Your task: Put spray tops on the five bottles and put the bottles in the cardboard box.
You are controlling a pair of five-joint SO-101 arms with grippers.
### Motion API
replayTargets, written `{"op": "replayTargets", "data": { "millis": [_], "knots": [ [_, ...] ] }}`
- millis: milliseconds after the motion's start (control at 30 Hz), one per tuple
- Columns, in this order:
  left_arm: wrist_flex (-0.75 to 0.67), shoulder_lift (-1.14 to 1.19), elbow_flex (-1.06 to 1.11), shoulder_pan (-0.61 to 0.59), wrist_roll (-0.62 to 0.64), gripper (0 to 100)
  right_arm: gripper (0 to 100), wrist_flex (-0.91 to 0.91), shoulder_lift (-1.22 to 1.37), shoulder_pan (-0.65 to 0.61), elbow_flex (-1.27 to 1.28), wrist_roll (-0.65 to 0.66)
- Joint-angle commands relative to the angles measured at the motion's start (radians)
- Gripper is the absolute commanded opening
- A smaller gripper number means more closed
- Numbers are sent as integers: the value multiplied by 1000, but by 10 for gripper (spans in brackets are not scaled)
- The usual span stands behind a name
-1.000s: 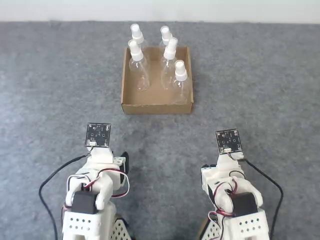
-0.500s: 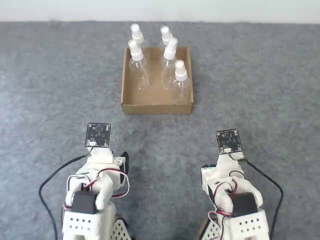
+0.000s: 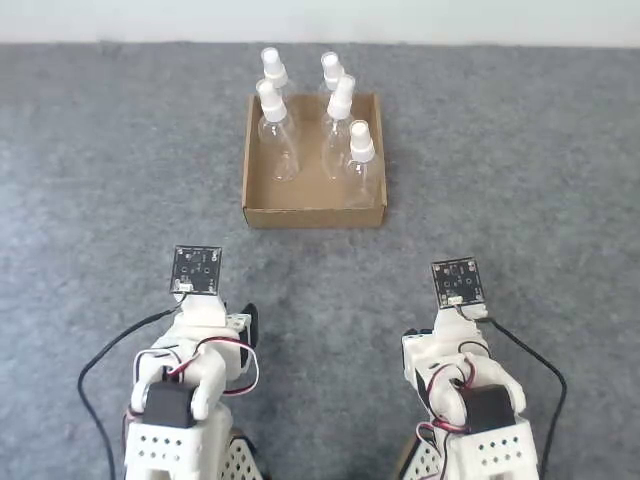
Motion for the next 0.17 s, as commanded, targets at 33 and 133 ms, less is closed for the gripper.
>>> {"op": "replayTargets", "data": {
  "millis": [33, 133],
  "knots": [
    [5, -15, -15, 3, -5, 123, 13, 10, -15, 5, 20, -6],
    [5, -15, -15, 3, -5, 123, 13, 10, -15, 5, 20, -6]
  ]
}}
